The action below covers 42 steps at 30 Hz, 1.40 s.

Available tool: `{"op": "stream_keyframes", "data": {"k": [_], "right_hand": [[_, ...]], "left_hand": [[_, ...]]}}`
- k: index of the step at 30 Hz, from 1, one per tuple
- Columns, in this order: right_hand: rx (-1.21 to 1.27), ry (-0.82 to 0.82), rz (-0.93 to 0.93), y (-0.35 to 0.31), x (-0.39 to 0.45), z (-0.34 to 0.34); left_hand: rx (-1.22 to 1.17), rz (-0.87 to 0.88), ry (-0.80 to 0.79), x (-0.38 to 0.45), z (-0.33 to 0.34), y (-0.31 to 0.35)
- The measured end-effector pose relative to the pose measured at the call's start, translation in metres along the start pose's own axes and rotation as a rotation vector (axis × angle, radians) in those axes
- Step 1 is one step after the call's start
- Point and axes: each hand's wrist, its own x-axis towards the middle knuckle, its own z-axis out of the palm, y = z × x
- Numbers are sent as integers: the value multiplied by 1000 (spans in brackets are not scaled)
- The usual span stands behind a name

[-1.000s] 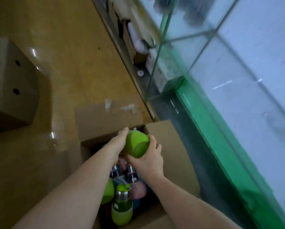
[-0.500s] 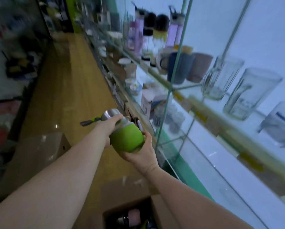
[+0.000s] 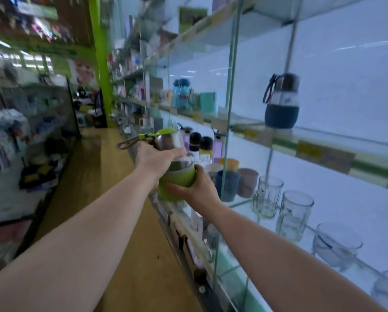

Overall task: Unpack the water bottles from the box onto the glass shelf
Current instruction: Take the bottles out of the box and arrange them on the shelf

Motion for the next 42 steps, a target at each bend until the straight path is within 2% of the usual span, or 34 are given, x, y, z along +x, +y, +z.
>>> {"op": "stream_keyframes", "data": {"k": [4, 10, 16, 20, 28, 34, 38, 42], "right_hand": [[-147, 80, -69, -45, 10, -51], [-256, 201, -34, -78, 26, -125], [-333, 350, 11, -75, 59, -186], [-418, 428, 87, -55, 91, -211], [-305, 378, 272, -19, 134, -212], [-351, 314, 301, -8, 160, -213], [-376, 347, 275, -5, 161, -215], [-393, 337, 252, -1, 161, -212]], "left_hand": [[-9, 140, -31, -2, 21, 56], [-34, 282, -107, -5, 75, 111], [4, 374, -192, 11, 136, 145], [38, 364, -243, 28, 176, 148], [149, 306, -234, 59, 218, 121], [266, 322, -169, 76, 234, 116], [361, 353, -104, 77, 236, 116], [373, 354, -130, 78, 236, 113]]}}
